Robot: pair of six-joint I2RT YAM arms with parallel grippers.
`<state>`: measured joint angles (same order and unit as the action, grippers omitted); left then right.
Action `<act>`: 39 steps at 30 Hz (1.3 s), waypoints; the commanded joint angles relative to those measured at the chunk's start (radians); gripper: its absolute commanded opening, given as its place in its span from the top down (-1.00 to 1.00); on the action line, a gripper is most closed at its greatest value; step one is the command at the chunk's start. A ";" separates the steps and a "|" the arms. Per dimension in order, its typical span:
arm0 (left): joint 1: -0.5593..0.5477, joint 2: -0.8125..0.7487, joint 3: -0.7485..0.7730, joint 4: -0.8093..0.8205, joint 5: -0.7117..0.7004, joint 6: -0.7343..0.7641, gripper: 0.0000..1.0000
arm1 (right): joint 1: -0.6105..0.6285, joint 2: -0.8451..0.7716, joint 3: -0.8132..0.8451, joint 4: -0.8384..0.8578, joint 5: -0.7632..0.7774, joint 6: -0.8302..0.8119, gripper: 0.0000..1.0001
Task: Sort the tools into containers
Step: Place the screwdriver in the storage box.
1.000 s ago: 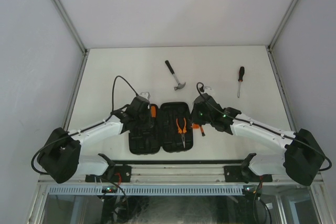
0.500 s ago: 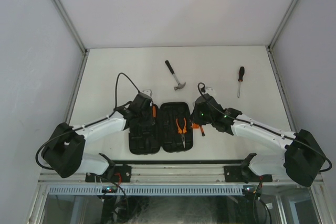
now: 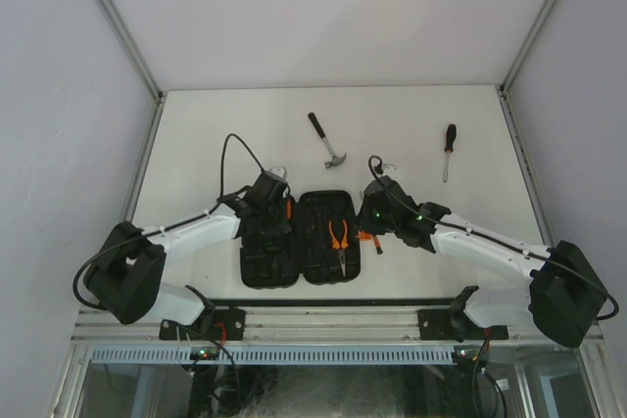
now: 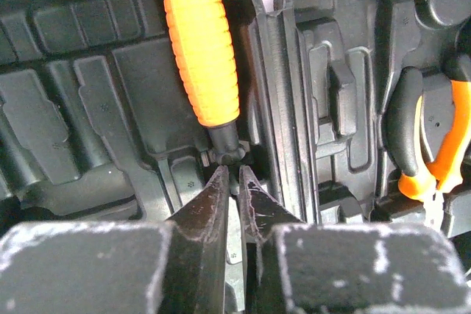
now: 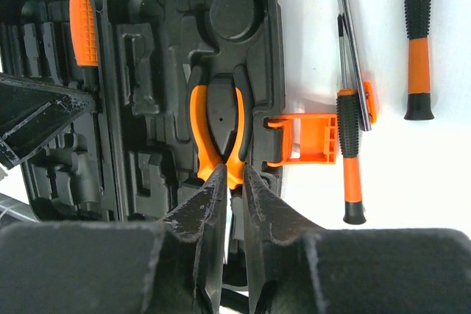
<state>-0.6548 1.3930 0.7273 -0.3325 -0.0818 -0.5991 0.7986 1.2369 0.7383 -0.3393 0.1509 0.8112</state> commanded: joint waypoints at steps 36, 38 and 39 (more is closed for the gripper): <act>-0.067 0.296 0.107 -0.221 -0.090 0.025 1.00 | -0.020 -0.086 -0.055 0.029 0.004 0.019 0.75; -0.073 0.315 0.098 -0.213 -0.091 0.026 0.99 | -0.023 -0.096 -0.056 0.019 0.010 0.016 0.75; -0.075 0.326 0.095 -0.208 -0.089 0.026 0.99 | -0.026 -0.104 -0.055 0.015 0.013 0.014 0.75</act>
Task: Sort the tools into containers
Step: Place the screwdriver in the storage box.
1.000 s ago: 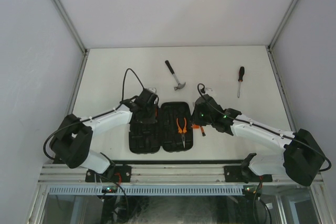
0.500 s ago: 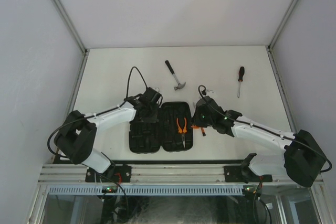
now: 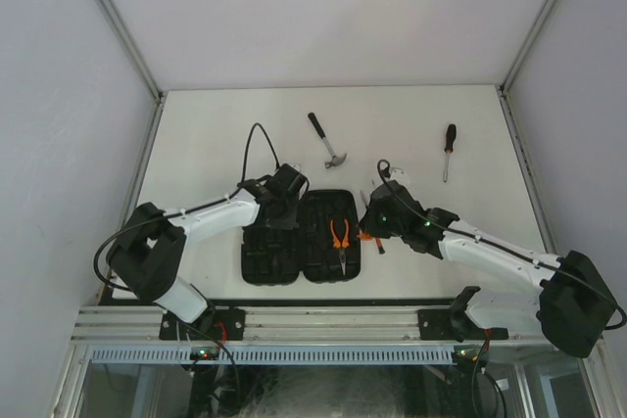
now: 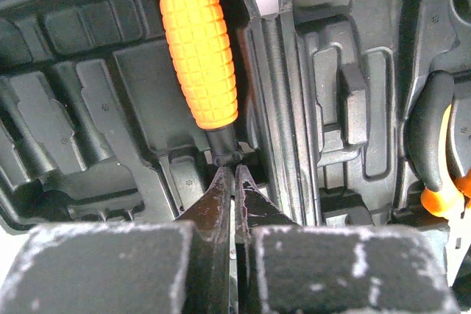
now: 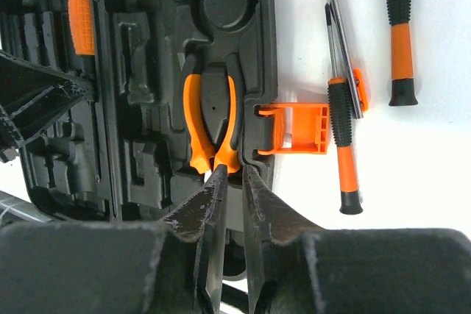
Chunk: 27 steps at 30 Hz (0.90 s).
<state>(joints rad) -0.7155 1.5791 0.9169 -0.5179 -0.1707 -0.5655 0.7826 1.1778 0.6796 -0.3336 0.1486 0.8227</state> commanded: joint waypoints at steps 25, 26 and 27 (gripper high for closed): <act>-0.044 0.210 -0.191 0.069 0.040 -0.053 1.00 | -0.055 -0.113 0.003 -0.039 0.000 -0.015 0.74; -0.044 0.190 -0.187 0.057 0.034 -0.052 1.00 | -0.055 -0.114 0.004 -0.040 -0.001 -0.015 0.74; -0.044 0.167 -0.184 0.044 0.025 -0.053 1.00 | -0.055 -0.115 0.003 -0.041 -0.003 -0.016 0.74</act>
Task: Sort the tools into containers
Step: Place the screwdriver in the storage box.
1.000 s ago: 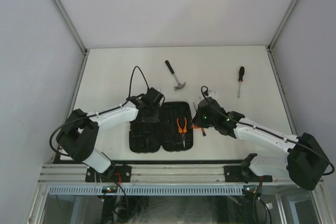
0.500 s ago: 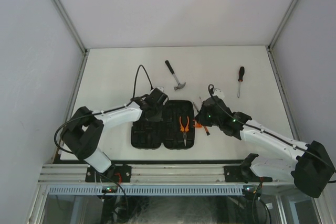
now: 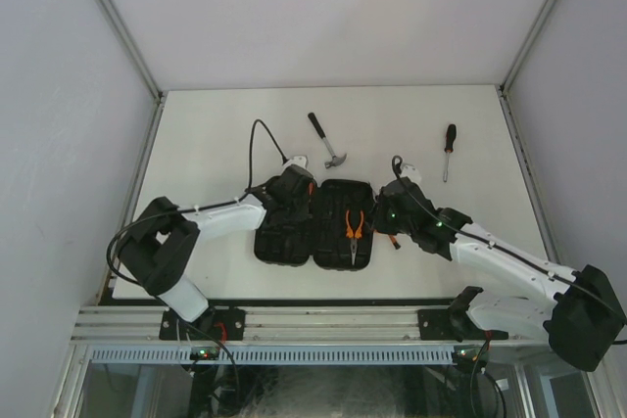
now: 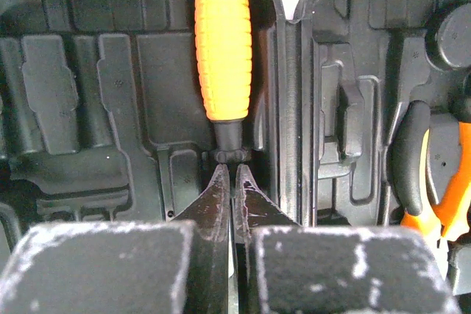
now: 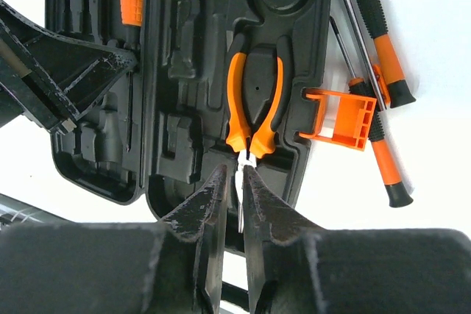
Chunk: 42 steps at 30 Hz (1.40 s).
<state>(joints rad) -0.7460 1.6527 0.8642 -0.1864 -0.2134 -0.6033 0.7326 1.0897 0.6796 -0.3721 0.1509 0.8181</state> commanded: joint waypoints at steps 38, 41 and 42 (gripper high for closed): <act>0.406 -0.640 -0.268 -0.387 0.089 -0.036 0.04 | 0.096 0.140 0.074 0.099 -0.149 -0.043 0.60; 0.416 -0.625 -0.298 -0.365 0.103 -0.043 0.02 | 0.106 0.159 0.092 0.096 -0.149 -0.046 0.60; 0.415 -0.619 -0.305 -0.360 0.104 -0.047 0.01 | 0.106 0.162 0.094 0.095 -0.149 -0.047 0.60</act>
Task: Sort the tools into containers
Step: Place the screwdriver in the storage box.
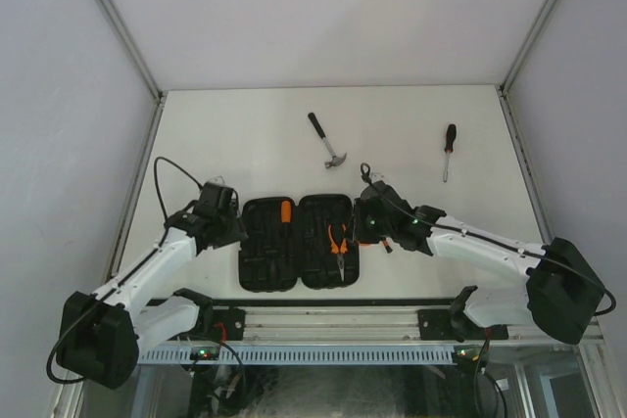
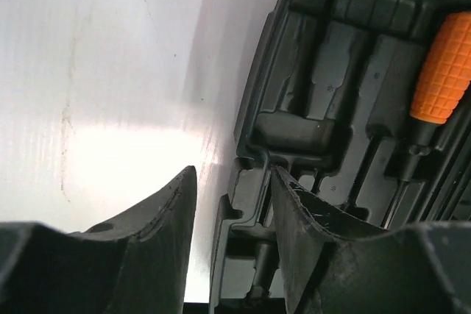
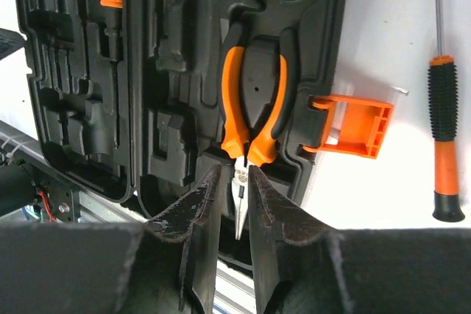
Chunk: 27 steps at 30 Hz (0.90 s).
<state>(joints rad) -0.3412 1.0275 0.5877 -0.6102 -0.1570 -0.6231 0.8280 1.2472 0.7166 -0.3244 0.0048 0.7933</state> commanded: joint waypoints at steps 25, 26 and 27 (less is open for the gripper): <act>0.073 -0.044 -0.225 0.192 0.083 -0.212 0.77 | 0.013 0.011 0.059 0.039 -0.001 -0.023 0.59; 0.075 -0.065 -0.235 0.192 0.084 -0.228 0.80 | 0.013 0.011 0.059 0.038 -0.001 -0.022 0.59; 0.075 -0.086 -0.248 0.191 0.087 -0.244 0.82 | 0.013 0.011 0.058 0.035 0.001 -0.023 0.59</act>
<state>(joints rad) -0.2867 0.9993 0.4061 -0.3870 -0.0666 -0.7715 0.8341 1.2587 0.7341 -0.3176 -0.0010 0.7811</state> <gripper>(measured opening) 0.285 0.205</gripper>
